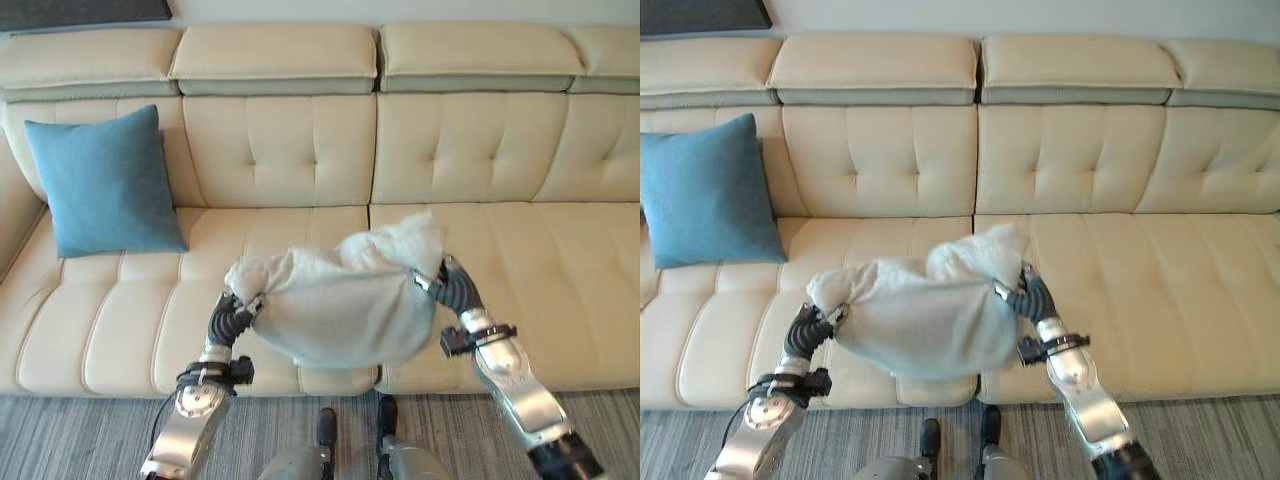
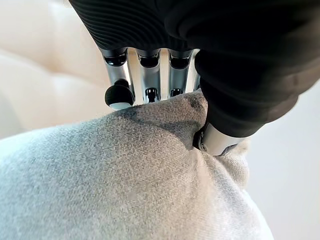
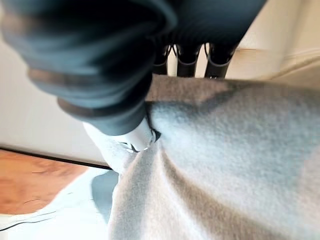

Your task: Pick up all the scattered cushions and arrange them neatly on the sofa.

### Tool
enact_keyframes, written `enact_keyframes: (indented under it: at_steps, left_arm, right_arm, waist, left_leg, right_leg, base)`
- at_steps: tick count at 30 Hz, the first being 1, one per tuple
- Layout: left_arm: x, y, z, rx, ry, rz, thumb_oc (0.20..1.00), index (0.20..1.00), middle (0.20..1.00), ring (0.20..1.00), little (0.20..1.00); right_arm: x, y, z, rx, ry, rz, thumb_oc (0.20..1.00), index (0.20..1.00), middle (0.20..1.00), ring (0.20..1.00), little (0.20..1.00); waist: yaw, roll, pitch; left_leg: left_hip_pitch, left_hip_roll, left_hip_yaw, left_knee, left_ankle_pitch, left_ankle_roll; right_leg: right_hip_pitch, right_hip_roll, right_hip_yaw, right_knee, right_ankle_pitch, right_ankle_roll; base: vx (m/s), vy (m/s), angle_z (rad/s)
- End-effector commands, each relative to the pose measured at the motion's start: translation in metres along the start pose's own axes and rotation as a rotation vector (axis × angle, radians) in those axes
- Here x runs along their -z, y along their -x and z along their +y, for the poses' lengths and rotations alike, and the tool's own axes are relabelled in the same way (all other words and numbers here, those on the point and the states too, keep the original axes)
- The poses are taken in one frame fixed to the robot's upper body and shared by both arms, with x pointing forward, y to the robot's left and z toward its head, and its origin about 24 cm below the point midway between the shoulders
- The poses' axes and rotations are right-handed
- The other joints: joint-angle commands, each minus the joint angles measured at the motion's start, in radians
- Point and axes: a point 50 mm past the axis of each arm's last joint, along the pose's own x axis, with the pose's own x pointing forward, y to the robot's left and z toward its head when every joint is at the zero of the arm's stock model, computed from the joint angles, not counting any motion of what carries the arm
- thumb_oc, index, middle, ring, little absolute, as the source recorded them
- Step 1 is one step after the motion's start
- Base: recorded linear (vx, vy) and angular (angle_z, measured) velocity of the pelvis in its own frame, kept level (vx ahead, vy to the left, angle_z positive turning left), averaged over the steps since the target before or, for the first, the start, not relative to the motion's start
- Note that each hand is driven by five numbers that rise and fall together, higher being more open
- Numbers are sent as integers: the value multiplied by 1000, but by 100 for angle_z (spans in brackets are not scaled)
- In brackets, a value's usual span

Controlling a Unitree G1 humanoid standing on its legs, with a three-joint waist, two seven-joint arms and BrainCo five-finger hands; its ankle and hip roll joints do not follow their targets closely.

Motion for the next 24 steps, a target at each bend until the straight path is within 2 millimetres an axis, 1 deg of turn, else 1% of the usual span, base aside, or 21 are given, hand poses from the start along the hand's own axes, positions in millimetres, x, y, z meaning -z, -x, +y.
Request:
enact_keyframes:
  at_steps: [1,2,3,6,7,8,10,12,14,16,17,18,19,21,24]
  left_arm:
    - [-60,-31,-23,43,64,-309,200,200,200,200,200]
    - [-71,-42,-32,44,66,-348,200,200,200,200,200]
    - [-72,-43,-32,44,66,-351,200,200,200,200,200]
    - [-91,-66,-48,47,50,-403,200,200,200,200,200]
    - [-92,-66,-49,46,51,-405,200,200,200,200,200]
    - [-105,-82,-57,50,12,-438,200,200,200,200,200]
    - [-114,-93,-63,53,-3,-447,200,200,200,200,200]
    - [-122,-104,-67,49,-27,-453,200,200,200,200,200]
    - [-130,-117,-66,25,-67,-456,200,200,200,200,200]
    - [-143,-127,-64,-6,-114,-479,200,200,200,200,200]
    - [-143,-127,-64,-6,-114,-480,304,304,304,304,304]
    - [-150,-136,-57,-40,-170,-482,1000,1000,1000,1000,1000]
    - [-151,-137,-57,-40,-169,-484,1000,1000,1000,1000,1000]
    - [-161,-143,-41,-86,-209,-498,1000,1000,1000,1000,1000]
    - [-169,-147,-21,-137,-231,-507,1000,1000,1000,1000,1000]
  right_arm:
    - [-70,-30,12,-4,-58,-377,200,200,200,200,200]
    - [-76,-39,15,13,-64,-395,200,200,200,200,200]
    - [-76,-40,15,14,-63,-397,200,200,200,200,200]
    - [-83,-60,18,55,-42,-403,200,200,200,200,200]
    - [-83,-61,17,56,-41,-405,200,200,200,200,200]
    - [-85,-74,15,85,6,-394,200,200,200,200,200]
    - [-87,-86,10,118,48,-384,200,200,200,200,200]
    - [-88,-97,5,148,71,-364,200,200,200,200,200]
    - [-90,-107,0,183,87,-353,200,200,200,200,200]
    - [-95,-119,-5,216,114,-345,200,200,200,200,200]
    - [-95,-119,-5,216,114,-345,200,200,200,200,200]
    - [-100,-126,-12,246,131,-342,746,746,746,746,746]
    - [-100,-127,-12,246,131,-344,1000,1000,1000,1000,1000]
    - [-104,-132,-25,291,153,-337,1000,1000,1000,1000,1000]
    - [-108,-135,-41,338,183,-333,1000,1000,1000,1000,1000]
  waist:
    - [-9,-4,-58]
    - [-12,0,-55]
    - [-11,0,-53]
    - [-17,8,-30]
    - [-17,8,-29]
    - [-23,13,-16]
    - [-29,18,-6]
    - [-35,23,3]
    - [-38,26,14]
    - [-40,28,22]
    - [-40,28,22]
    - [-43,29,31]
    - [-43,29,31]
    - [-42,31,27]
    - [-42,32,14]
  left_leg:
    - [22,78,17,76,-127,-80]
    - [21,82,21,58,-117,-84]
    - [22,82,21,56,-116,-85]
    - [-12,87,24,42,-94,-95]
    - [-14,87,24,42,-93,-95]
    - [-49,89,25,38,-78,-101]
    - [-82,90,27,32,-64,-105]
    - [-117,93,27,27,-49,-110]
    - [-146,95,29,25,-36,-115]
    - [-168,98,29,19,-23,-119]
    - [-168,98,29,19,-23,-119]
    - [-183,101,29,10,-11,-122]
    - [-184,101,29,9,-11,-123]
    - [-192,104,27,-20,8,-127]
    - [-190,104,22,-41,16,-131]
  right_leg:
    - [9,-38,7,80,-163,67]
    - [3,-33,6,77,-163,66]
    - [3,-33,6,77,-163,66]
    - [-41,-30,10,82,-157,66]
    - [-43,-30,10,82,-157,66]
    - [-83,-28,15,90,-151,67]
    - [-120,-25,20,98,-145,68]
    - [-158,-23,27,105,-140,68]
    - [-188,-22,33,110,-135,69]
    - [-213,-20,39,112,-129,71]
    - [-213,-20,39,113,-129,71]
    - [-232,-18,42,111,-123,75]
    - [-234,-17,42,112,-123,74]
    - [-250,-12,45,102,-115,80]
    - [-247,-9,46,85,-113,82]
  base:
    - [48,-105,13]
    - [30,-76,13]
    - [-19,-76,10]
    - [-77,-46,6]
    - [-84,-39,5]
    - [-74,-52,5]
    - [-78,-52,6]
    - [-61,-33,1]
    - [-38,-25,-1]
    - [-27,-13,-4]
    - [-25,-17,-5]
    - [-15,-13,-5]
    - [-4,-20,-6]
    - [37,-15,-5]
    - [62,-8,-1]
